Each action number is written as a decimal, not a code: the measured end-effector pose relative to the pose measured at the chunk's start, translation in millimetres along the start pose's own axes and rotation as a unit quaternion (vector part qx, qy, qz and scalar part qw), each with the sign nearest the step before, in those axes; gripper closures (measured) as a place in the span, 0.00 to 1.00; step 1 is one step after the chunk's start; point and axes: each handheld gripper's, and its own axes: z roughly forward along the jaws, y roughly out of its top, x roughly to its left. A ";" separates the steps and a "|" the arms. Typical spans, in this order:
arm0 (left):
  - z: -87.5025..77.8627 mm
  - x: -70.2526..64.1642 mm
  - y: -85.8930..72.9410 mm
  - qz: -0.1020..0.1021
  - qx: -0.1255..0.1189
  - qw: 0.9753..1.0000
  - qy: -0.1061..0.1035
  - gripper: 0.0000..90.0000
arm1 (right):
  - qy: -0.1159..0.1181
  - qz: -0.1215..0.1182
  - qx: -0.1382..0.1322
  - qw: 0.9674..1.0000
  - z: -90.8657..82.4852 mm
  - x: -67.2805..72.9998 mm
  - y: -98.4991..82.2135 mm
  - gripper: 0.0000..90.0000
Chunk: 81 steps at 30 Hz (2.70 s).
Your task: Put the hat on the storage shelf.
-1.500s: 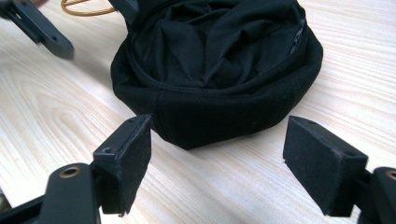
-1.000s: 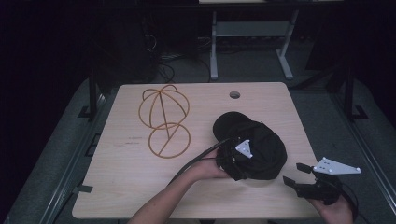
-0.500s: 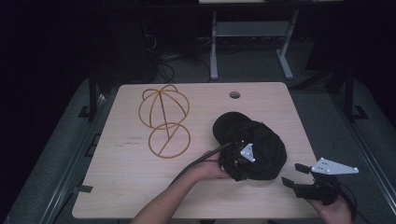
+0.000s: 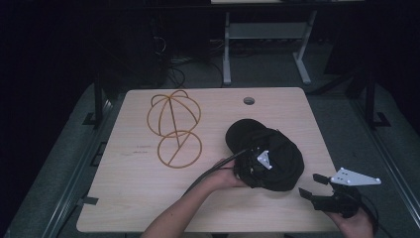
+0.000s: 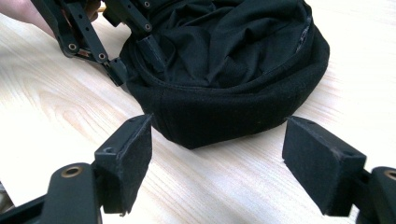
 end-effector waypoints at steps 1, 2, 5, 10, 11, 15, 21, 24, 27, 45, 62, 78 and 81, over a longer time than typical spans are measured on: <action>0.2 -0.1 0.3 0.000 0.002 1.000 0.000 0.65 | 0.000 0.000 0.000 1.000 0.0 0.0 -0.1 0.26; 0.3 -0.1 0.6 -0.001 0.003 1.000 0.000 0.67 | 0.000 0.000 0.000 1.000 0.0 -0.1 -0.1 0.26; 0.4 0.4 2.3 -0.006 0.010 1.000 -0.003 0.70 | 0.000 0.000 0.000 1.000 0.3 0.2 -0.1 0.26; -0.2 -2.3 5.1 0.003 0.023 1.000 0.005 0.77 | -0.001 -0.002 -0.002 1.000 0.0 1.1 0.5 0.27; -0.8 -3.1 5.7 0.009 0.024 1.000 0.006 0.79 | -0.001 -0.002 -0.002 1.000 -0.1 1.1 0.5 0.27; -3.1 -1.7 6.1 -0.001 0.020 1.000 -0.004 0.82 | -0.002 -0.001 -0.008 1.000 -1.7 0.5 0.7 0.27; -9.7 -3.3 7.5 -0.005 0.018 1.000 -0.012 0.83 | -0.002 0.001 -0.015 1.000 -2.3 1.2 1.7 0.27; -17.5 -3.8 8.5 -0.011 0.002 1.000 -0.020 0.84 | -0.004 -0.001 -0.017 1.000 -2.6 1.9 2.4 0.27; -28.5 -3.0 9.8 -0.018 -0.021 0.999 -0.027 0.84 | -0.009 -0.004 -0.019 1.000 -3.2 3.6 3.9 0.26; -95.8 0.1 4.4 -0.063 -0.161 0.983 -0.067 0.85 | 0.015 0.002 -0.077 0.997 -4.7 21.2 23.3 0.22; -135.7 -5.6 0.6 -0.066 -0.226 0.967 -0.095 0.84 | 0.040 0.007 -0.083 0.996 0.4 31.3 38.7 0.20; -162.4 -9.5 1.7 -0.058 -0.272 0.956 -0.097 0.84 | 0.052 0.002 -0.116 0.992 3.0 42.2 52.1 0.17; -162.9 -9.2 2.0 -0.058 -0.273 0.955 -0.099 0.84 | 0.054 0.000 -0.123 0.991 4.5 43.5 55.6 0.17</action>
